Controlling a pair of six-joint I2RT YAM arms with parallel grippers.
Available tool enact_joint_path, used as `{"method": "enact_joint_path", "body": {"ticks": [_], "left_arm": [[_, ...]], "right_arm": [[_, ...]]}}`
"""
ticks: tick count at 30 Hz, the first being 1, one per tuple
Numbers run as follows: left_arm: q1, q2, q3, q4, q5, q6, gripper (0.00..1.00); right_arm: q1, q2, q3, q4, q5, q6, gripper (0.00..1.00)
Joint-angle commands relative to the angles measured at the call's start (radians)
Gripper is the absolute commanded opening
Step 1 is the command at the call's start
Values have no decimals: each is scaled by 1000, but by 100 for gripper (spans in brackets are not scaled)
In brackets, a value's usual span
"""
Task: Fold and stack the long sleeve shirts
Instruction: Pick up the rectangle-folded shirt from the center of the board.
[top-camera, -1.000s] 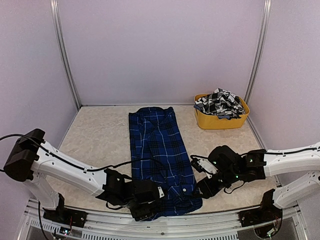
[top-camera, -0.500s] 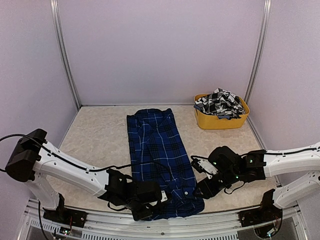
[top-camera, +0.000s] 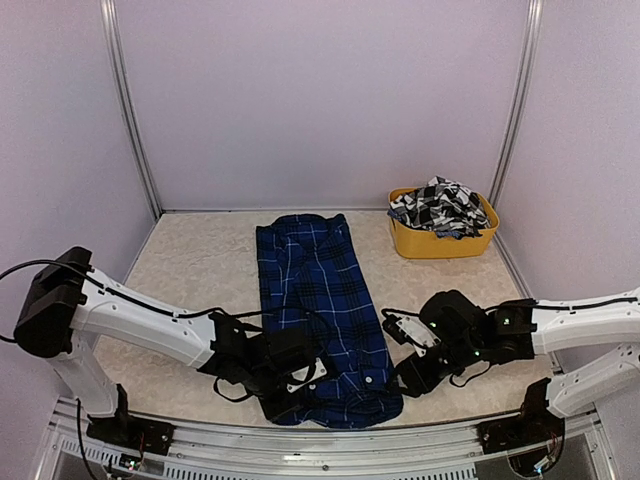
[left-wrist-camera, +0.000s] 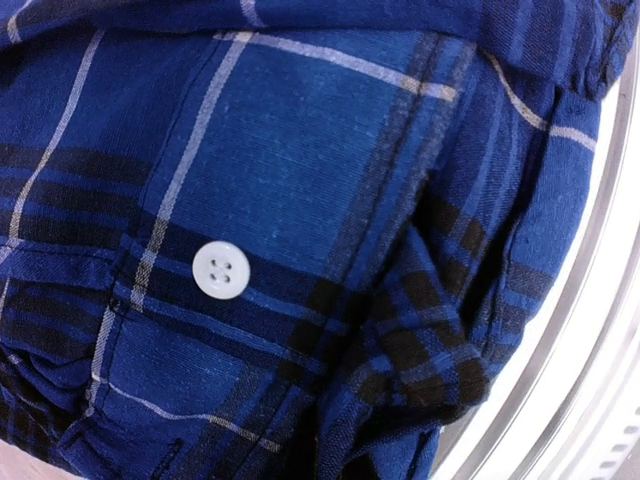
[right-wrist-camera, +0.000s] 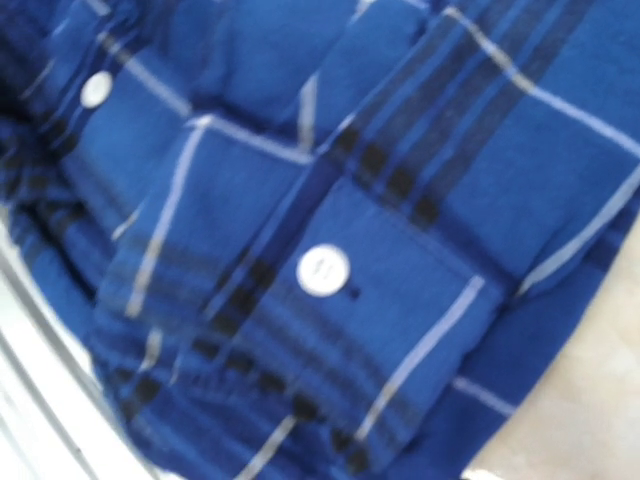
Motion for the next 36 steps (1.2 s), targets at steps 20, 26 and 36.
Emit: {"method": "enact_joint_path", "body": {"ticks": [20, 26, 36], "left_arm": [[289, -120, -15, -12, 541, -8, 0], [308, -114, -32, -22, 588, -18, 0], [308, -89, -41, -17, 597, -21, 0]], "right_arm": [[178, 57, 88, 50, 116, -157, 68], [231, 123, 101, 69, 199, -175, 69], [279, 308, 157, 50, 274, -209, 68]]}}
